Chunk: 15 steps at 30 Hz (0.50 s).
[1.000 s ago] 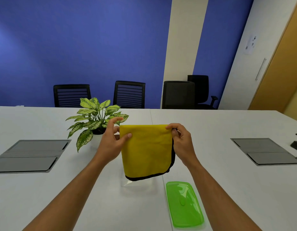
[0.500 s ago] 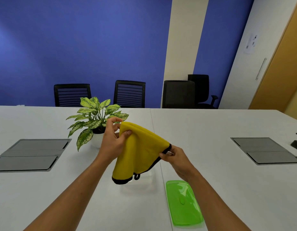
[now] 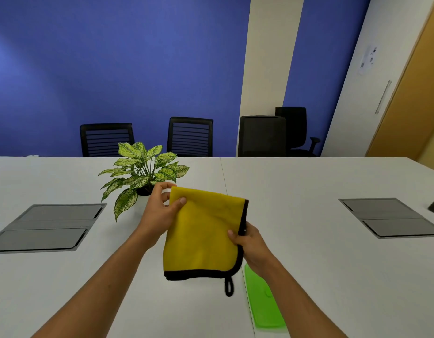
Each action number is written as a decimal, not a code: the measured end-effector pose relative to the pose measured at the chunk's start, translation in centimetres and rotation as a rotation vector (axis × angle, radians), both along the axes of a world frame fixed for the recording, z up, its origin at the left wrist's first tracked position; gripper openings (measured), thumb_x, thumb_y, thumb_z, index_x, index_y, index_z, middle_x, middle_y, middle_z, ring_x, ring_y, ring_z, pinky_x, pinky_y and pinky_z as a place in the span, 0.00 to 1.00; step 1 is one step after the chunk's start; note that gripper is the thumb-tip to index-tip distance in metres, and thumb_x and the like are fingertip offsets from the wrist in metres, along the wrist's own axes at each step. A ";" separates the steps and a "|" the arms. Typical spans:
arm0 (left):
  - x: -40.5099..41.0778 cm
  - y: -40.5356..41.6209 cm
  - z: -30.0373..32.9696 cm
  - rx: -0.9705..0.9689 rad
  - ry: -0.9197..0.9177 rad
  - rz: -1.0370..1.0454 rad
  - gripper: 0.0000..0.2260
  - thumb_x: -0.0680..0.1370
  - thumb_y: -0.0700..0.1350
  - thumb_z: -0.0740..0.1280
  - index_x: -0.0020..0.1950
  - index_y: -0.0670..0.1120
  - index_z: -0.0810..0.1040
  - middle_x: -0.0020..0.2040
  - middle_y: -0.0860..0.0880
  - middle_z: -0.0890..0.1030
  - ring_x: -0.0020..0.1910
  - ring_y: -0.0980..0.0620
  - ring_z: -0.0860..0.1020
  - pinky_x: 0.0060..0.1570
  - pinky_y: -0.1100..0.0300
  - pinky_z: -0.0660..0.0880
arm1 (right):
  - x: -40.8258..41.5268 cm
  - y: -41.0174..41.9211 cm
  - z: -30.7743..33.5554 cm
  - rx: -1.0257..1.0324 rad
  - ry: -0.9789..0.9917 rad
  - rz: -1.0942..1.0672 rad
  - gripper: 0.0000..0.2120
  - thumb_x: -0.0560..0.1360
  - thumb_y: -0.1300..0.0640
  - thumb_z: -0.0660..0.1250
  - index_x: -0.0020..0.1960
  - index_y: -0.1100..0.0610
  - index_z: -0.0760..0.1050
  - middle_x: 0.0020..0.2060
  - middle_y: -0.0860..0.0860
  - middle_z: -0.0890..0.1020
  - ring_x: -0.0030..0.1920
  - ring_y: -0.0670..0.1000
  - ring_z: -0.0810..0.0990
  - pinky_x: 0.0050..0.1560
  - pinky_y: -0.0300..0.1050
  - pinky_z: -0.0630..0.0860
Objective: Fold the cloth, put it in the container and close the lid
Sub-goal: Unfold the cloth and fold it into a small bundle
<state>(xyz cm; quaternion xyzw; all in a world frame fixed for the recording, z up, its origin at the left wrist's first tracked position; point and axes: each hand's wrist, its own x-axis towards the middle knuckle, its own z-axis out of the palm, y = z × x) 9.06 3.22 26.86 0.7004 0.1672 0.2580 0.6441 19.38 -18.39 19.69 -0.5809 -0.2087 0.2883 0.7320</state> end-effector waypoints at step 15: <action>-2.8 -1.7 -6.8 -0.441 0.254 -0.384 0.26 0.70 0.40 0.72 0.67 0.41 0.73 0.61 0.44 0.82 0.58 0.43 0.81 0.50 0.53 0.80 | 1.0 -0.6 0.9 -0.041 0.106 -0.027 0.15 0.78 0.56 0.66 0.64 0.56 0.74 0.58 0.55 0.82 0.55 0.58 0.82 0.49 0.53 0.81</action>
